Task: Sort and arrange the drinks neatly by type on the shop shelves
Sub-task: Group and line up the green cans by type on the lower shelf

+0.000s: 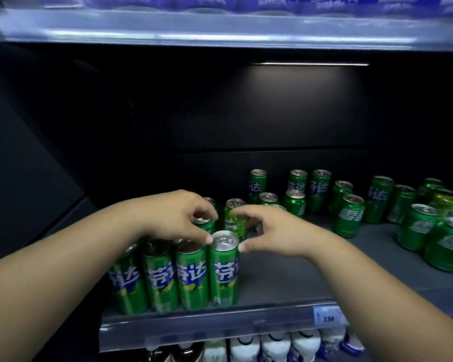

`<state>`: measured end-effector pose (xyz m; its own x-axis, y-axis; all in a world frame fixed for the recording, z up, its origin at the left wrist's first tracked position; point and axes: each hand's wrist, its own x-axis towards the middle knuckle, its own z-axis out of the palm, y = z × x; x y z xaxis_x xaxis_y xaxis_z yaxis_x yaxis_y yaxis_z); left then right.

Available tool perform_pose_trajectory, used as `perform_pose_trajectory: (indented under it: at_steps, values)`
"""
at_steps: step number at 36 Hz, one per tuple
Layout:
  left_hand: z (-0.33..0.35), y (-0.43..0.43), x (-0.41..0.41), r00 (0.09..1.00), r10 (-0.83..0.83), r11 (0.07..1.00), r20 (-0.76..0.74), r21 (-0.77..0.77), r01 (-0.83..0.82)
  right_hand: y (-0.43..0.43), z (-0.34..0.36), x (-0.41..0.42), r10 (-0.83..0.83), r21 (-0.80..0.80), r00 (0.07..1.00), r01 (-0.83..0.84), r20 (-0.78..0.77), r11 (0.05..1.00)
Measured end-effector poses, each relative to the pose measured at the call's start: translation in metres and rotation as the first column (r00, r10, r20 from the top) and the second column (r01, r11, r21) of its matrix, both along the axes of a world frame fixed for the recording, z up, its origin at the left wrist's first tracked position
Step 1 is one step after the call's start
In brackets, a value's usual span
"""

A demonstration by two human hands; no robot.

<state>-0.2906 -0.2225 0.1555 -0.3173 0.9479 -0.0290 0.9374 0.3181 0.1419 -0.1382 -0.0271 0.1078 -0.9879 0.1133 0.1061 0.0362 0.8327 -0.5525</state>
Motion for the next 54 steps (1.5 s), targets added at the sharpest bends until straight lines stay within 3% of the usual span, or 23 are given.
perform_pose_trajectory:
  at_steps: [11,20,26,31,42,48,54]
  values:
    - [0.008,0.109,-0.013,0.997,-0.009,0.999,-0.081,0.046,0.013,0.106,0.013,0.012,-0.252,-0.056,0.968,0.25,-0.018,0.967]
    - [0.013,0.202,-0.043,0.995,0.05,0.997,-0.086,0.06,-0.045,0.203,0.025,-0.015,-0.35,0.066,0.934,0.346,0.069,0.936]
    - [-0.002,0.25,-0.072,0.976,0.108,0.994,-0.19,-0.011,-0.112,0.251,0.019,-0.055,-0.313,0.173,0.949,0.304,0.028,0.937]
    - [-0.018,0.274,-0.092,0.976,0.16,0.987,-0.146,-0.009,-0.163,0.27,0.015,-0.084,-0.281,0.291,0.957,0.249,0.073,0.924]
    - [-0.035,0.304,-0.112,0.983,0.159,0.982,-0.088,-0.092,-0.167,0.286,0.008,-0.11,-0.293,0.39,0.929,0.189,0.227,0.901]
    - [-0.029,0.298,-0.113,0.982,0.153,0.986,-0.106,-0.05,-0.159,0.285,0.012,-0.106,-0.294,0.336,0.943,0.228,0.159,0.914]
    - [0.009,0.269,-0.102,0.981,0.153,0.988,-0.123,0.054,-0.147,0.265,0.049,-0.095,-0.225,0.356,0.974,0.213,-0.009,0.91]
